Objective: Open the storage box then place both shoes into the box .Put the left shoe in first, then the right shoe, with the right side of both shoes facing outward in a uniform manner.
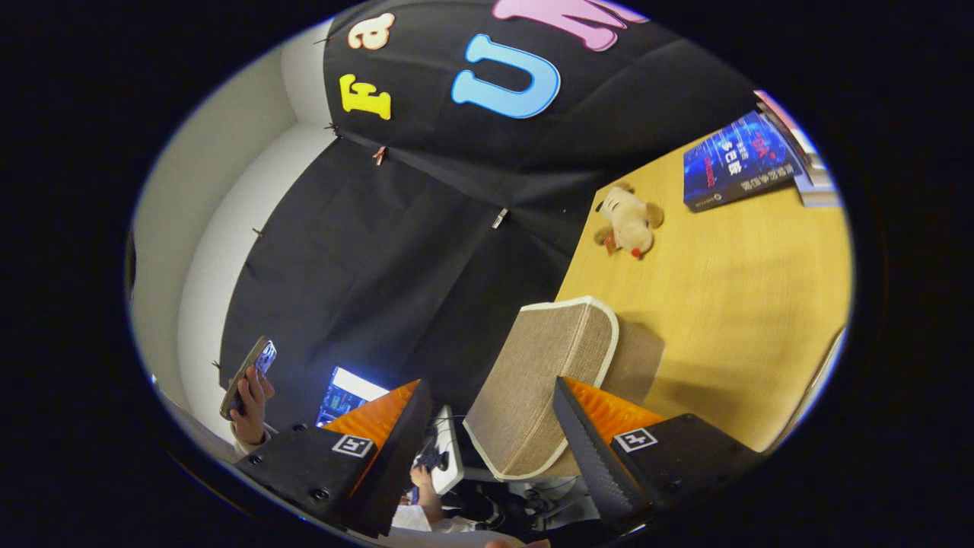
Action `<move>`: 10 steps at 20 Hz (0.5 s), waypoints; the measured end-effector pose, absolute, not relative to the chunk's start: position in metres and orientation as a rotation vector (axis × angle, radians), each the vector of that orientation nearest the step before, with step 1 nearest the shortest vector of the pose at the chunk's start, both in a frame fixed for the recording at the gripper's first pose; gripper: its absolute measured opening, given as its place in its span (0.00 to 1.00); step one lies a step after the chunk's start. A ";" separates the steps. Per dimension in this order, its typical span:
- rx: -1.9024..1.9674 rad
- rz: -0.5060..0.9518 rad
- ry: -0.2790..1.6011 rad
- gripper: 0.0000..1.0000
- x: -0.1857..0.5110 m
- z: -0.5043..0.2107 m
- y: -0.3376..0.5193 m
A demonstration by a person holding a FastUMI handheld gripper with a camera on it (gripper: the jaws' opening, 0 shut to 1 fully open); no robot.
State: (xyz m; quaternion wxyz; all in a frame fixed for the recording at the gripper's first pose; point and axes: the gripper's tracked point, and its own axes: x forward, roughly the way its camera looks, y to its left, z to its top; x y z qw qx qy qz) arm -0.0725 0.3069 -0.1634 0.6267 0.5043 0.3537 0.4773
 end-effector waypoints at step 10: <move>1.336 1.221 0.983 0.98 -0.084 -0.230 0.352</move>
